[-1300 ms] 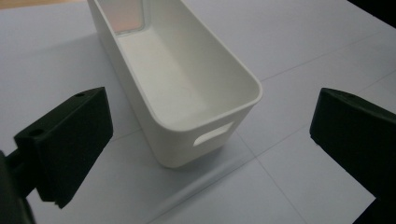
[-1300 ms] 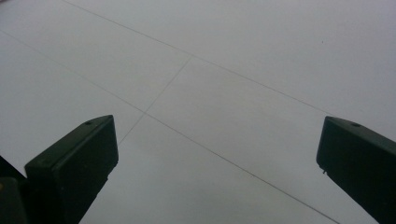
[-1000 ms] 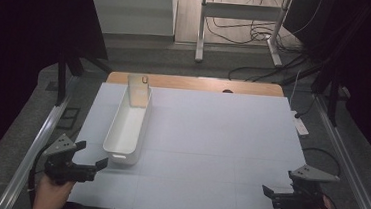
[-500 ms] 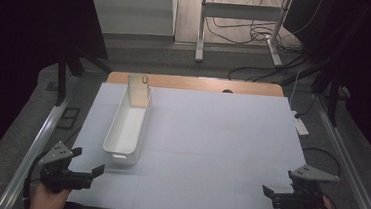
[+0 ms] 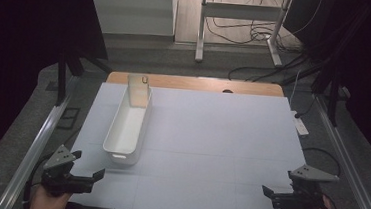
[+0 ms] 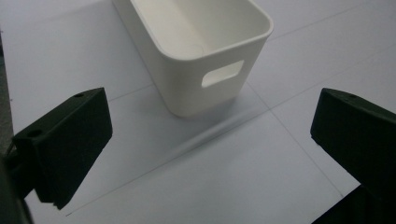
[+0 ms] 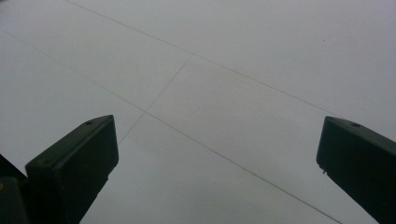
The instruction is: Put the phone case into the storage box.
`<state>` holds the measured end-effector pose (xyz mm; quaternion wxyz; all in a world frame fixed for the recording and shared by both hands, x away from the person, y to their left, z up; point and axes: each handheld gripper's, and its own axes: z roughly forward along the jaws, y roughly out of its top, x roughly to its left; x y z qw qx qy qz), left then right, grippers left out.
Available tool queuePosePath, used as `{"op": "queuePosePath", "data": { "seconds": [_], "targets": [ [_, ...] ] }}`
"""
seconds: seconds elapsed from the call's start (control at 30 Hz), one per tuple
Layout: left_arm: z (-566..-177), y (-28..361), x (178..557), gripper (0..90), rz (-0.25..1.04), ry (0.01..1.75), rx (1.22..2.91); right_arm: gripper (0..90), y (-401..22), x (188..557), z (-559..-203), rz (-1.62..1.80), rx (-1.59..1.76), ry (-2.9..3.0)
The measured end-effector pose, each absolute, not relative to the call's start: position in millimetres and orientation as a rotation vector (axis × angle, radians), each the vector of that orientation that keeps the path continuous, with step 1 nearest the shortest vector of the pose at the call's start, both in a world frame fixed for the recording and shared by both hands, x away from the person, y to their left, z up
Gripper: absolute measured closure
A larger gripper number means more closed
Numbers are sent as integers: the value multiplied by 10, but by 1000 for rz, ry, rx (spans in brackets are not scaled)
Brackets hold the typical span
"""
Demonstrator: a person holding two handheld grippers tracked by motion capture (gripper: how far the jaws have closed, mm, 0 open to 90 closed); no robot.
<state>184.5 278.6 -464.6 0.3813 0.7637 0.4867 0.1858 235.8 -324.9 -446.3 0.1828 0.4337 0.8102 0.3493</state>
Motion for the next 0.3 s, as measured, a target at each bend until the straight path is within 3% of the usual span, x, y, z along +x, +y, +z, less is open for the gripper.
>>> {"op": "queuePosePath", "data": {
  "seconds": [0.3],
  "targets": [
    [-4655,2776,1875,1,458,1254,1966,0,-3250,2361,-4467,981,1221,2288]
  ]
}}
